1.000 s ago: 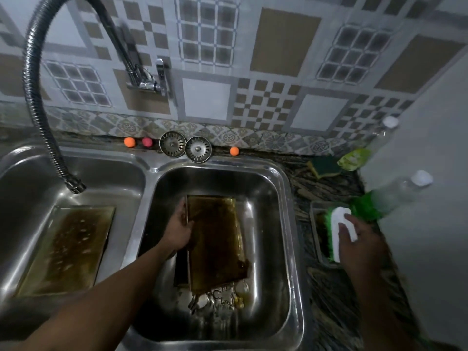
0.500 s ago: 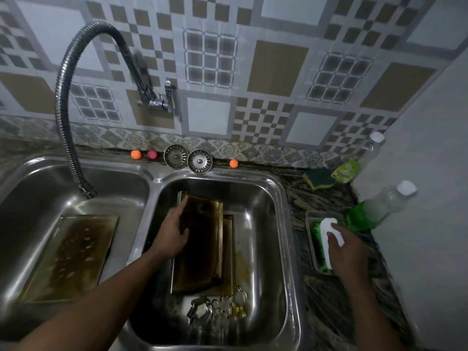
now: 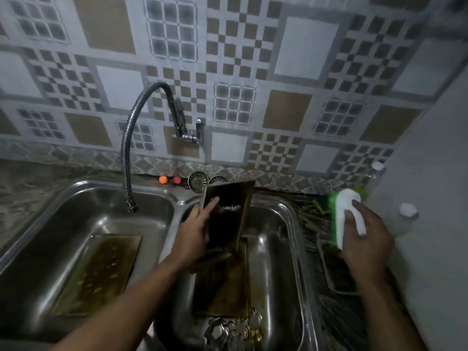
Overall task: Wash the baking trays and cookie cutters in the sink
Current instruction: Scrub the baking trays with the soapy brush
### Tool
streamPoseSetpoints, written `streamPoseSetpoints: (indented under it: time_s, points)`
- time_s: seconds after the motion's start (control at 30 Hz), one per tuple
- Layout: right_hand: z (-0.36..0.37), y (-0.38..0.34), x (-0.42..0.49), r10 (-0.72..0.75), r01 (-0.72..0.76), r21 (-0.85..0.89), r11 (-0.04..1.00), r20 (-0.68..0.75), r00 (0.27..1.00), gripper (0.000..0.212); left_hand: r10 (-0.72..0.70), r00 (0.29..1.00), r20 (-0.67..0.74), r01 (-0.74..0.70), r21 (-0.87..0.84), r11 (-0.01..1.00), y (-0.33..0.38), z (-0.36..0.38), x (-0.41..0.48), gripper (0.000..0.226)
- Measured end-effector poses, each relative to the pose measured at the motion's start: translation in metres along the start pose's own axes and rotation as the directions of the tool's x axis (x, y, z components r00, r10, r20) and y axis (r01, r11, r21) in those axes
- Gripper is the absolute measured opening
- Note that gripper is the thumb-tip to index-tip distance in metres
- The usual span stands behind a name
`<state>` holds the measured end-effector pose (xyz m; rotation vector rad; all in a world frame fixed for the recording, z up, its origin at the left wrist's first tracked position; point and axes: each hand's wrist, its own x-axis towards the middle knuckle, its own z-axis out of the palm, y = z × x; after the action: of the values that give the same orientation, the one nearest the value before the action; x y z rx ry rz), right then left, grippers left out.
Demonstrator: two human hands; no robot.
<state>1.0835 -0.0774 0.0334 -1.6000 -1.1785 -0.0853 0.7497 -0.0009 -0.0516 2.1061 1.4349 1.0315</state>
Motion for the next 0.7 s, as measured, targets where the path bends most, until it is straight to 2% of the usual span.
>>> streamPoseSetpoints:
  time_s: [0.1,0.17,0.27,0.4,0.5,0.6,0.7]
  points:
    - [0.022,-0.034,-0.001,0.001,-0.004,0.082,0.997,0.041,0.999,0.027,-0.086,0.992,-0.092,0.068,-0.181,0.981,0.019,-0.006,0.003,0.073]
    - [0.041,-0.063,-0.009,0.055,-0.08,0.165,0.983,0.156,0.986,0.028,-0.103,0.99,-0.093,0.073,-0.275,0.959,0.03,-0.009,0.001,0.062]
    - [0.073,-0.093,-0.031,0.048,-0.127,0.215,0.968,0.341,0.939,0.031,-0.145,0.989,-0.021,0.127,-0.375,0.918,0.041,-0.012,-0.005,0.07]
    - [0.108,-0.11,-0.059,-0.011,-0.096,0.208,0.973,0.459,0.888,0.031,-0.186,0.982,-0.014,0.165,-0.403,0.9,0.043,-0.009,-0.016,0.069]
    - [0.126,-0.121,-0.076,-0.037,-0.084,0.223,0.971,0.492,0.87,0.031,-0.186,0.982,-0.046,0.154,-0.387,0.909,0.047,-0.011,-0.02,0.063]
    - [0.133,-0.124,-0.081,-0.04,-0.059,0.196,0.979,0.468,0.883,0.031,-0.173,0.982,-0.071,0.13,-0.402,0.906,0.045,-0.013,-0.019,0.064]
    - [0.131,-0.11,-0.07,0.054,-0.111,0.107,0.988,0.437,0.898,0.033,-0.186,0.977,-0.103,0.129,-0.412,0.902,0.036,-0.019,-0.017,0.061]
